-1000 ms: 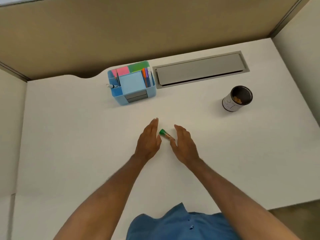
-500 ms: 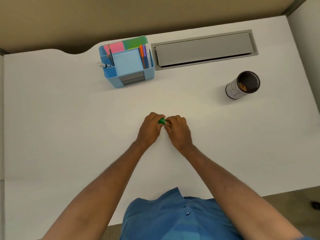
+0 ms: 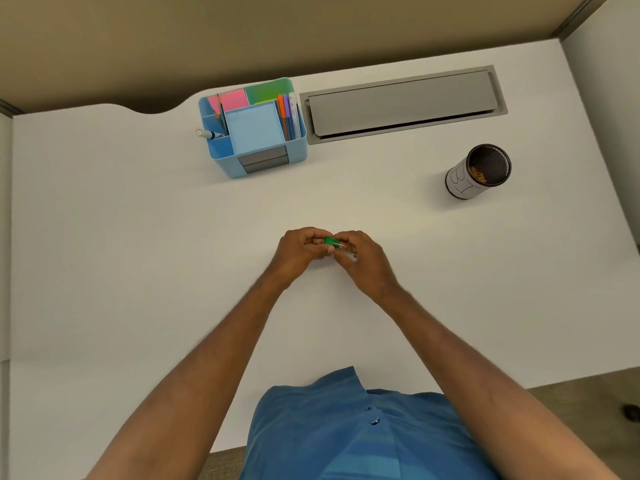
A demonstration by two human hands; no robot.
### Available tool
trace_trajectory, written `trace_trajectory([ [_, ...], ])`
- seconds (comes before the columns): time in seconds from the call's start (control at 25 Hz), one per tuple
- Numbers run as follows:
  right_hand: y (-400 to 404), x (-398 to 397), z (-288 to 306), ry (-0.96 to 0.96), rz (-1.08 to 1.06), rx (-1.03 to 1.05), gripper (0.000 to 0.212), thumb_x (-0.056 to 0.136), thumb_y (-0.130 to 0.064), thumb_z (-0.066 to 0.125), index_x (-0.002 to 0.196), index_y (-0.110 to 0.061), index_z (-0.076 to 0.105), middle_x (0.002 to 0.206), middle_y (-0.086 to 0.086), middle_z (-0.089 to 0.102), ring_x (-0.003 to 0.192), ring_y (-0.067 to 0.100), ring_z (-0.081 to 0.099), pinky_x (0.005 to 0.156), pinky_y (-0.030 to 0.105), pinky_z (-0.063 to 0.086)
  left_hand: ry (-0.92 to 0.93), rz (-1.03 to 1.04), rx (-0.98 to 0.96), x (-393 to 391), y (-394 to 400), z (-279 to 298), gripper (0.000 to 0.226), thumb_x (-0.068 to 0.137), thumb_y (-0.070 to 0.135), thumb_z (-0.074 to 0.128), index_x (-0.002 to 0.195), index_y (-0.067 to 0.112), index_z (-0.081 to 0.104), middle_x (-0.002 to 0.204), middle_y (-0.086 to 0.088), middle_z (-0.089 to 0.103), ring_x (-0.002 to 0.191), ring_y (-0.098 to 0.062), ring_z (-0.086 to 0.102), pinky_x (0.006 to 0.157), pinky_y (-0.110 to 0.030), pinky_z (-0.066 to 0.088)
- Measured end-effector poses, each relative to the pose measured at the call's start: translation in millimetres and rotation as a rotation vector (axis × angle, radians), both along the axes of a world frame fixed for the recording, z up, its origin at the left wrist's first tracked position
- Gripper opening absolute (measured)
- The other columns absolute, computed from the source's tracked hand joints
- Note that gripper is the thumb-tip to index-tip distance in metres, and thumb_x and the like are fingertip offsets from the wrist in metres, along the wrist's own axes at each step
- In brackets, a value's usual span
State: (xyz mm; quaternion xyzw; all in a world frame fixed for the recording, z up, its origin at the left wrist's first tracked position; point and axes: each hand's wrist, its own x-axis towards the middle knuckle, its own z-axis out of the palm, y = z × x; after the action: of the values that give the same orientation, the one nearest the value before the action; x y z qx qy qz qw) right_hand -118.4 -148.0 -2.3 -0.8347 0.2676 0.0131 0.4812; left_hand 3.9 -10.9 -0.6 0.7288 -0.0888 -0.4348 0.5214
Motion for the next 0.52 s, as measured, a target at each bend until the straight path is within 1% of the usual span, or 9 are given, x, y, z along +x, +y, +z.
trace_trajectory([
  [0.12, -6.0, -5.3, 16.6, -0.041, -0.065, 0.074, 0.026, 0.092, -0.030, 0.077, 0.116, -0.024, 0.070, 0.106, -0.014, 0.073, 0.097, 0.003, 0.069, 0.084, 0.014, 0.054, 0.087, 0.053, -0.106, -4.9, -3.8, 16.8, 0.022, 0.085, 0.005, 0.079, 0.106, 0.014, 0.078, 0.094, -0.001, 0.081, 0.091, -0.016, 0.078, 0.078, -0.024, 0.062],
  [0.24, -15.7, -12.3, 32.4, -0.065, -0.092, 0.153, 0.025, 0.089, -0.028, 0.081, 0.113, -0.027, 0.073, 0.103, -0.015, 0.075, 0.097, 0.001, 0.071, 0.082, 0.010, 0.053, 0.109, 0.045, -0.142, -8.0, -8.1, 31.7, 0.024, 0.084, 0.005, 0.080, 0.108, 0.009, 0.078, 0.097, -0.005, 0.082, 0.094, -0.021, 0.079, 0.079, -0.026, 0.062],
  [0.4, -22.7, -19.6, 46.5, -0.121, -0.140, 0.212, 0.025, 0.087, -0.024, 0.083, 0.110, -0.026, 0.075, 0.102, -0.014, 0.077, 0.096, 0.002, 0.073, 0.083, 0.012, 0.056, 0.060, 0.043, -0.156, -15.5, -17.2, 49.8, 0.024, 0.083, 0.003, 0.081, 0.106, 0.010, 0.078, 0.093, -0.003, 0.082, 0.091, -0.020, 0.079, 0.076, -0.023, 0.062],
  [0.52, -28.7, -26.2, 53.6, -0.136, -0.146, 0.230, 0.024, 0.087, -0.023, 0.083, 0.110, -0.026, 0.076, 0.102, -0.012, 0.078, 0.096, 0.003, 0.073, 0.083, 0.014, 0.056, 0.025, 0.027, -0.152, -21.1, -24.3, 60.6, 0.026, 0.083, 0.002, 0.080, 0.109, 0.005, 0.077, 0.094, -0.005, 0.081, 0.089, -0.019, 0.079, 0.076, -0.023, 0.062],
])
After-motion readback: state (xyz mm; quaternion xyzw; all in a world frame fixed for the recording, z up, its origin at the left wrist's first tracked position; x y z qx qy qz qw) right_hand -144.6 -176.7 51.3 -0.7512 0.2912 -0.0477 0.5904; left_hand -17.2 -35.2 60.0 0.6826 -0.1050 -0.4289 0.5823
